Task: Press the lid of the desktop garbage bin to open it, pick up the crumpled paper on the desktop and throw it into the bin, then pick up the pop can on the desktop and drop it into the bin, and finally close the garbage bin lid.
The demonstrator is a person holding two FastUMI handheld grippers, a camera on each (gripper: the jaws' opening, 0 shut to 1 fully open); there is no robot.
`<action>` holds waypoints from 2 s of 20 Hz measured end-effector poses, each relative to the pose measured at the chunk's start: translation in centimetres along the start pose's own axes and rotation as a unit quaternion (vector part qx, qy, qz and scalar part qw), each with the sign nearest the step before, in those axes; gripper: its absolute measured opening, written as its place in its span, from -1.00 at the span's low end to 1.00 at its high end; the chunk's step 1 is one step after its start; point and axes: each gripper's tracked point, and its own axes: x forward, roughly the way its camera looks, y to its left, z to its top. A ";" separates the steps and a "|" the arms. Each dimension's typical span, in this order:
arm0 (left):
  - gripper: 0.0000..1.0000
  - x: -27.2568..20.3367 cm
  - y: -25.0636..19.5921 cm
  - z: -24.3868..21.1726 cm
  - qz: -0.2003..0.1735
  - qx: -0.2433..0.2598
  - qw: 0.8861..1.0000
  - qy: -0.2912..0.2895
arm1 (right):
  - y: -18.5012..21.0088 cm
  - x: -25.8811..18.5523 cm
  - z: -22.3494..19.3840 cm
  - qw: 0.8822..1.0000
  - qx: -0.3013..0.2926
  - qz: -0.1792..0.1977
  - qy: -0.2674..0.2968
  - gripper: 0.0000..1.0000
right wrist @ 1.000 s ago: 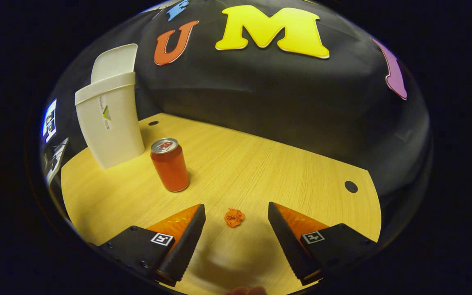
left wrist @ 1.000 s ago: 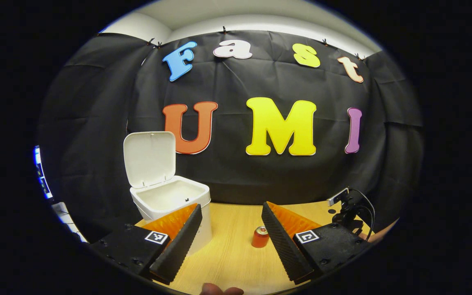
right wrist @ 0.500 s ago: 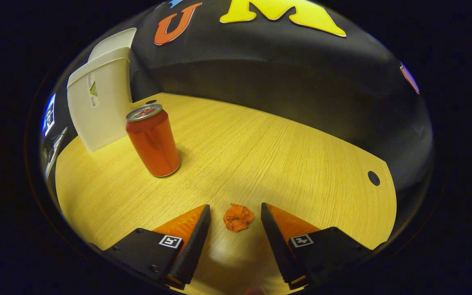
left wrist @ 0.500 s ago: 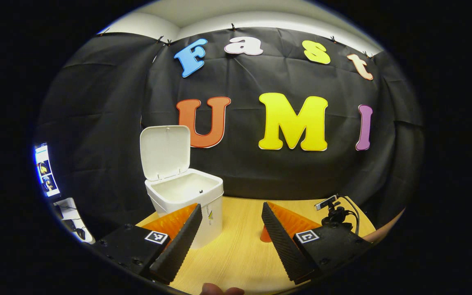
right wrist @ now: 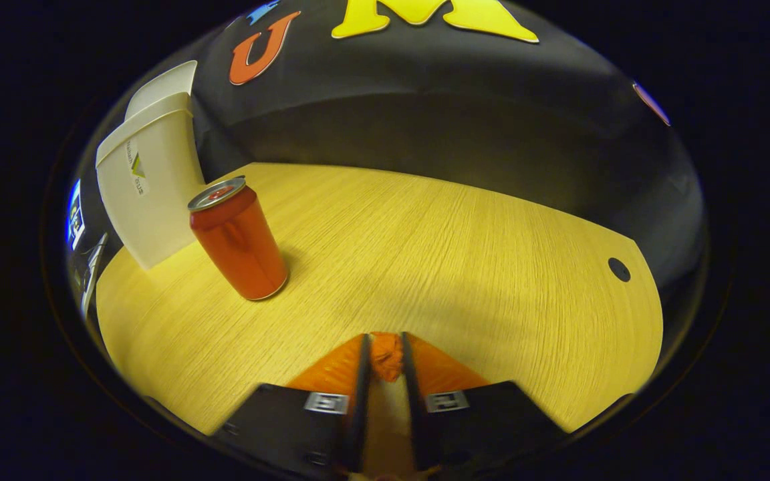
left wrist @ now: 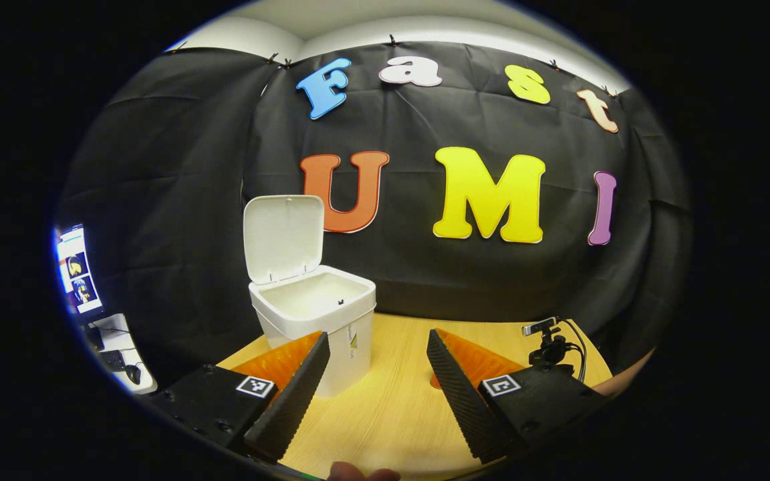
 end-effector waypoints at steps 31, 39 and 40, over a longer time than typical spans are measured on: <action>0.94 -0.9 13.8 1.1 0.053 -0.007 0.997 -0.048 | 33.8 -17.8 33.1 0.946 -0.075 0.209 -0.237 -0.80; 0.94 -3.3 20.0 -0.9 0.134 -0.036 0.990 -0.032 | 42.2 -10.7 30.7 0.951 -0.127 0.231 -0.159 -0.74; 0.94 -3.6 20.6 -1.1 0.141 -0.037 0.989 -0.031 | 42.5 -10.4 30.5 0.952 -0.129 0.232 -0.152 -0.69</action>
